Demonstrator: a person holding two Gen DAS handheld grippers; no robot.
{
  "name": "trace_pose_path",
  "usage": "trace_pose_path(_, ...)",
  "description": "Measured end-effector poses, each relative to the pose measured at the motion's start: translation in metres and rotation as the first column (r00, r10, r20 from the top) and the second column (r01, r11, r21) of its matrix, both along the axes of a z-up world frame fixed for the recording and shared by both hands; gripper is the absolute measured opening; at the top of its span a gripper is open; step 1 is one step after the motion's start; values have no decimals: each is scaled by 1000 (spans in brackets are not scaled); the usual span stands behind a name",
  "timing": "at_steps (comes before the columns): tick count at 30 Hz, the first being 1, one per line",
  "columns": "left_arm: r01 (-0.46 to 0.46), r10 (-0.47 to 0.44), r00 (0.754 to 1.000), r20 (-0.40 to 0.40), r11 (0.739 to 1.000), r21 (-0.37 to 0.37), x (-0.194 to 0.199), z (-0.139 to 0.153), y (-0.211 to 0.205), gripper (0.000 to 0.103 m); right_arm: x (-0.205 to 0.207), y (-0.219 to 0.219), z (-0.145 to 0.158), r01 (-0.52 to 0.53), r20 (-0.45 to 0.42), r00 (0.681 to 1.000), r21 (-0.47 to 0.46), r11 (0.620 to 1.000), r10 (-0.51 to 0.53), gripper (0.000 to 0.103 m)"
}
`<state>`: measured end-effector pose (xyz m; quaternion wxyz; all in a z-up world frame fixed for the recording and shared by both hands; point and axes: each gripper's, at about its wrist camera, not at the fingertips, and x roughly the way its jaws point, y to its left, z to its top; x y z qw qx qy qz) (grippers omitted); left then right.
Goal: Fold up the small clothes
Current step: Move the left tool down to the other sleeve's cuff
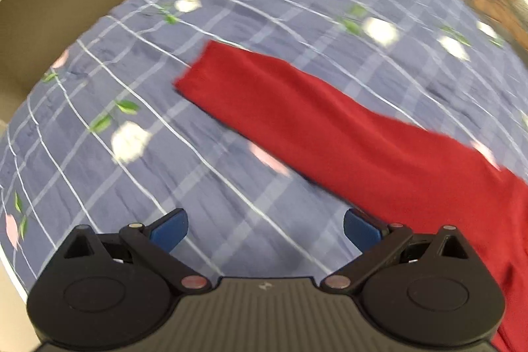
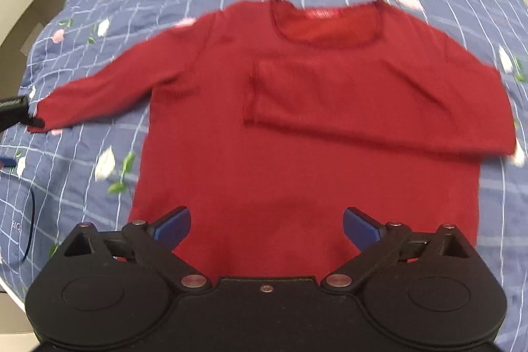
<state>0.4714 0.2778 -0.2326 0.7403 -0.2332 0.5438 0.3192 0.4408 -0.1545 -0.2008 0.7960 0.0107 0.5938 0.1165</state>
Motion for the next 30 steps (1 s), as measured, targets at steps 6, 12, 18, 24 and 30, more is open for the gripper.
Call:
trace_pose_path(6, -105, 105, 994, 2, 993, 52, 15, -27, 52, 103, -26, 6, 1, 53, -69, 996, -33, 998, -55, 102)
trace_pose_path(12, -189, 188, 982, 25, 981, 39, 19, -47, 82, 103, -29, 16, -7, 63, -116, 991, -57, 996, -69, 102)
trace_pose_path(18, -290, 289, 955, 59, 957, 15, 13, -58, 108, 102, -28, 22, -8, 38, -124, 991, -79, 996, -47, 102)
trace_pose_path(24, -347, 346, 931, 115, 938, -13, 3, -62, 123, 97, -31, 25, -12, 30, -138, 990, -82, 996, -41, 102)
trace_pose_path(30, -403, 395, 897, 198, 915, 2, -9, -61, 131, 90, -37, 23, -17, 39, -163, 985, -90, 995, -54, 102)
